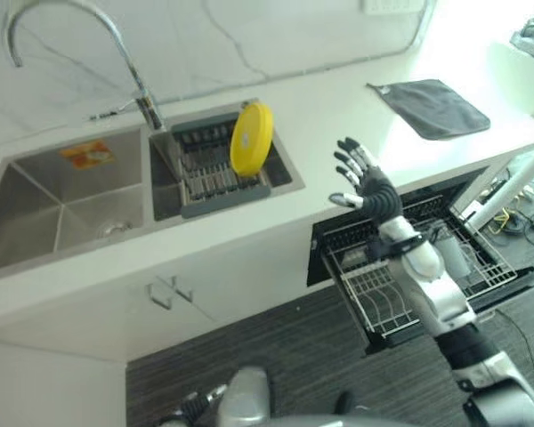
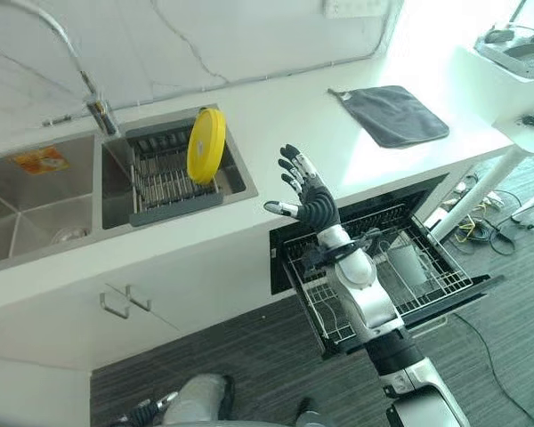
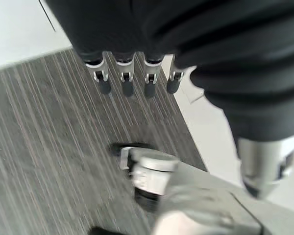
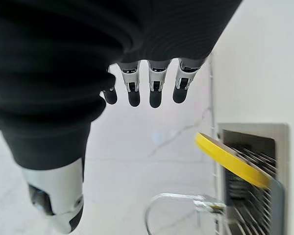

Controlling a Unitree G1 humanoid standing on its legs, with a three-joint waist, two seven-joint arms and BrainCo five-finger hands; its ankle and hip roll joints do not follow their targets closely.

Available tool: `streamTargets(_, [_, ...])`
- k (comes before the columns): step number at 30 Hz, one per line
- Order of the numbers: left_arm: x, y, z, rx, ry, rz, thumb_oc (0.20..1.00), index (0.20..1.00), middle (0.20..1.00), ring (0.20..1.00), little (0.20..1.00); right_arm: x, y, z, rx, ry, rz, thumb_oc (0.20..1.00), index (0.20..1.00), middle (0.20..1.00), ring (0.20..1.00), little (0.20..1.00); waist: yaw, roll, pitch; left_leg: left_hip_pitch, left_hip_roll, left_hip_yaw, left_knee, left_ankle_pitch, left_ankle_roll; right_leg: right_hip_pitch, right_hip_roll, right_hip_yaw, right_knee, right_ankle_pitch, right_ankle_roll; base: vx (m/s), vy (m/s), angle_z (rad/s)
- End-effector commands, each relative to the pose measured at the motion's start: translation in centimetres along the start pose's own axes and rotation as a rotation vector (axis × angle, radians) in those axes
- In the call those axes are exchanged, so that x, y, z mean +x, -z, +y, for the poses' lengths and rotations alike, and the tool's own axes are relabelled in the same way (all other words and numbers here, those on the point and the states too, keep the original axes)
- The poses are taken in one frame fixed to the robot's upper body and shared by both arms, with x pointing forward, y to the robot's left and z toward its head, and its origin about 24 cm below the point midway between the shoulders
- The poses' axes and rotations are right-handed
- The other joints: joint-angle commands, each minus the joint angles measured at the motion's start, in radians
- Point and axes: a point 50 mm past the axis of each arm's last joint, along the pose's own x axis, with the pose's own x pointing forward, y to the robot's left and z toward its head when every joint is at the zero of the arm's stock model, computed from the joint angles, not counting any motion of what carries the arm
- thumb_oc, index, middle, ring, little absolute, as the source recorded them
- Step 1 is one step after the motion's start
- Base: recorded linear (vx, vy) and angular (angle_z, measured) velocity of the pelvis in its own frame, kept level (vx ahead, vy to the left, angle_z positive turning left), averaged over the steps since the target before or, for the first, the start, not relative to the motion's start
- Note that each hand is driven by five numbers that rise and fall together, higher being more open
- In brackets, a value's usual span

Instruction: Place the dishes in the dishwasher.

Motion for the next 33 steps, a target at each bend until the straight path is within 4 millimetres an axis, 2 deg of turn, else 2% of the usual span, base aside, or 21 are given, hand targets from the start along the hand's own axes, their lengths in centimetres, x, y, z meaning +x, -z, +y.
streamTargets(1, [0.2,-1.9,-0.1,0.024,0.027,-0.052,1.0,1.0,1.0,1.0,1.0,-0.1,-3.5,-0.7,-0.028,0.044,-0.168,1.0,1.0,1.0,1.0,1.0,0.007,0.008,-0.001,0.187,0.046,0.166,-0.249,0.053,-0.008,-0.025,-0.102,-0.029,0.152,-0.088,0.036,0.09,0.293,0.13])
streamTargets(4, [0.3,-2.7,0.0,0.051,0.02,-0.067,1.0,1.0,1.0,1.0,1.0,-1.3,-3.9,-0.7,-0.047,0.078,-0.193,1.0,1.0,1.0,1.0,1.0,0.0,0.005,0.002,0.198,0.005,0.165,-0.264,0.031,0.029,-0.049,-0.162,-0.044,0.208,-0.081,0.055,0.1,0.266,0.22])
streamTargets(6, [0.2,-2.3,0.6,-0.013,0.002,-0.052,1.0,1.0,1.0,1.0,1.0,-1.2,-3.8,-0.4,-0.031,0.069,-0.188,1.0,1.0,1.0,1.0,1.0,0.006,0.004,0.006,0.208,-0.013,0.175,-0.276,0.016,0.051,-0.073,-0.169,-0.044,0.234,-0.072,0.053,0.04,0.098,0.08])
streamTargets(7, [0.2,-2.0,0.9,-0.03,-0.003,-0.045,1.0,1.0,1.0,1.0,1.0,-1.1,-3.9,-0.3,-0.018,0.061,-0.192,1.0,1.0,1.0,1.0,1.0,0.011,0.003,0.008,0.214,-0.009,0.196,-0.282,0.016,0.054,-0.079,-0.167,-0.065,0.249,-0.066,0.056,0.01,-0.089,-0.48])
streamTargets(8, [0.1,-1.5,1.4,-0.05,-0.016,-0.048,1.0,1.0,1.0,1.0,1.0,-0.7,-4.1,0.0,0.003,0.039,-0.205,1.0,1.0,1.0,1.0,1.0,0.029,-0.003,0.017,0.232,0.008,0.242,-0.286,0.008,0.043,-0.07,-0.16,-0.114,0.252,-0.095,0.069,-0.01,-0.126,-0.77])
streamTargets(9, [0.1,-1.5,1.4,-0.052,-0.016,-0.05,1.0,1.0,1.0,1.0,1.0,-0.7,-4.1,0.1,0.003,0.036,-0.207,1.0,1.0,1.0,1.0,1.0,0.03,-0.003,0.018,0.232,0.01,0.244,-0.287,0.01,0.042,-0.071,-0.161,-0.115,0.25,-0.092,0.069,-0.09,-0.171,-0.93])
streamTargets(11, [0.1,-1.9,1.4,-0.073,-0.015,-0.054,1.0,1.0,1.0,1.0,1.0,-0.1,-3.9,0.3,-0.013,0.024,-0.199,1.0,1.0,1.0,1.0,1.0,0.031,0.002,0.025,0.215,0.034,0.255,-0.292,0.041,0.029,-0.069,-0.128,-0.13,0.229,-0.108,0.051,-0.11,-0.217,-0.31])
streamTargets(12, [0.1,-1.4,0.8,-0.071,-0.005,-0.044,1.0,1.0,1.0,1.0,1.0,-0.1,-3.6,0.3,-0.019,0.041,-0.185,1.0,1.0,1.0,1.0,1.0,0.029,0.004,0.02,0.199,0.066,0.27,-0.28,0.062,0.004,-0.05,-0.104,-0.143,0.206,-0.12,0.035,-0.02,-0.245,0.05])
streamTargets(15, [0.1,-0.7,0.2,-0.02,-0.006,-0.035,1.0,1.0,1.0,1.0,1.0,-0.2,-3.2,0.2,-0.029,0.047,-0.166,1.0,1.0,1.0,1.0,1.0,0.025,0.001,0.016,0.202,0.087,0.283,-0.28,0.069,-0.019,-0.028,-0.095,-0.148,0.201,-0.141,0.029,0.06,-0.112,0.13])
streamTargets(18, [0.1,-0.3,0.1,0.017,-0.022,-0.015,1.0,1.0,1.0,1.0,1.0,-1.0,-2.9,-0.9,-0.043,0.095,-0.156,1.0,1.0,1.0,1.0,1.0,0.002,-0.001,0.012,0.187,0.126,0.359,-0.259,0.087,-0.037,-0.004,-0.085,-0.191,0.196,-0.15,0.007,0.01,-0.086,0.19])
streamTargets(24, [0.1,-0.3,0.1,0.05,-0.035,0.002,1.0,1.0,1.0,1.0,1.0,-1.1,-3.3,-1.6,-0.04,0.132,-0.171,1.0,1.0,1.0,1.0,1.0,0.0,-0.001,0.004,0.192,0.111,0.377,-0.26,0.081,-0.035,0.009,-0.085,-0.21,0.182,-0.145,0.005,0.03,-0.016,0.29])
streamTargets(33, [0.2,-1.3,0.4,0.064,-0.017,-0.015,1.0,1.0,1.0,1.0,1.0,1.6,-1.8,-1.0,0.134,0.07,-0.041,1.0,1.0,1.0,1.0,1.0,0.036,0.006,-0.002,0.215,0.067,0.321,-0.249,0.048,-0.029,-0.005,-0.105,-0.208,0.162,-0.112,0.017,0.06,0.06,0.07])
